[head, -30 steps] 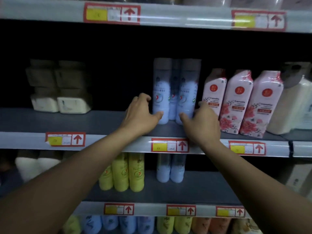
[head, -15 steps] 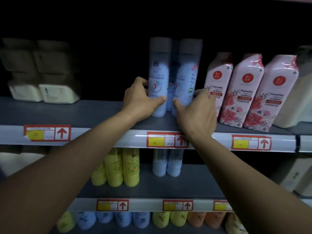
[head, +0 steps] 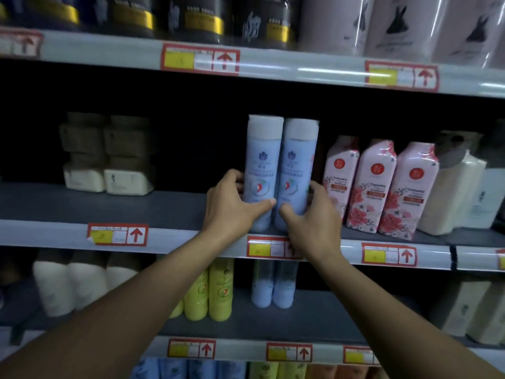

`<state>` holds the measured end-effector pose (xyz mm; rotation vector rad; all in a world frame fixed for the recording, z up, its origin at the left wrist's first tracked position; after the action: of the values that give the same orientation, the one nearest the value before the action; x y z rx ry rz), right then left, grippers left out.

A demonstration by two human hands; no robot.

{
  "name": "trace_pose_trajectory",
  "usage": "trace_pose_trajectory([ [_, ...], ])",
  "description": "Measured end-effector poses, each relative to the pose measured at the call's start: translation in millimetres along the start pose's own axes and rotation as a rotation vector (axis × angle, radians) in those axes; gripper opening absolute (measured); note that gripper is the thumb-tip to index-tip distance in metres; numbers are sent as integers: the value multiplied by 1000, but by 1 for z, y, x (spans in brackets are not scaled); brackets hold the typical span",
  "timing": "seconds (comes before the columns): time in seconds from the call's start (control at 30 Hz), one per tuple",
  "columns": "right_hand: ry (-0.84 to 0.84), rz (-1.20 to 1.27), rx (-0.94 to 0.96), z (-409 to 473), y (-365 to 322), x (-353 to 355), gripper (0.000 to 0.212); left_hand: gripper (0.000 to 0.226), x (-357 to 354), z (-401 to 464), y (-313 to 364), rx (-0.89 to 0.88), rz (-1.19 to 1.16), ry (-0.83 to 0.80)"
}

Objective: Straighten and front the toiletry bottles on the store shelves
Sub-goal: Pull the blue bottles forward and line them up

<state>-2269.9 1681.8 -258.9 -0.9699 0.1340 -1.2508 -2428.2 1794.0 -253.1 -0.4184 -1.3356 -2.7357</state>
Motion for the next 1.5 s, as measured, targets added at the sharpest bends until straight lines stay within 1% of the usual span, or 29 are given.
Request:
trace_pose_trajectory([
  [0.1,23,40,24,-12,-2,6,57,58,12,-16,11,-59,-36,46],
  [0.3,144,139,119,-23,-13,35,42,69,47,-41,45,-216,42,125],
  [0.4,92,289,144,-26,-19,45,32,72,59,-53,64,-296,86,135],
  [0.47,37,391,159,-34,-25,50,32,72,61,-63,73,-344,120,130],
  [0.53,-18,437,150,-45,-29,55,30,64,60,-76,77,-343,127,138],
  [0.63,-92,544,57,-63,-22,57,22,54,57,-98,74,-306,85,145],
  [0.7,-118,647,-28,-75,-15,57,26,52,51,-111,68,-272,90,107],
  [0.77,-120,661,-54,-88,-8,59,31,49,43,-123,59,-241,117,53],
  [0.93,-192,622,-54,-122,19,57,38,55,15,-158,39,-203,175,-155],
  [1.03,-234,595,-62,-144,40,54,45,59,-7,-182,15,-119,159,-321],
  [1.2,-314,541,-144,-181,85,41,51,56,-35,-218,-30,49,113,-485],
  [1.33,-349,445,-165,-200,110,36,56,48,-55,-245,-64,113,141,-603],
  [1.43,-378,416,-202,-207,127,29,58,51,-62,-256,-87,188,77,-640],
  [1.5,-402,420,-238,-209,137,21,53,56,-61,-256,-102,233,10,-604],
])
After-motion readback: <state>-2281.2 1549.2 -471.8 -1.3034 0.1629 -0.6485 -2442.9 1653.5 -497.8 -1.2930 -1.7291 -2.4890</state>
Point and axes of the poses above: each hand's wrist, its own z-axis towards the middle knuckle, its own x-axis out of the back of the hand, y = z × x, the point moved 8 cm from there along z, towards the middle knuckle, and after that the axes turned 3 degrees about -z, right-handed, at the moved point
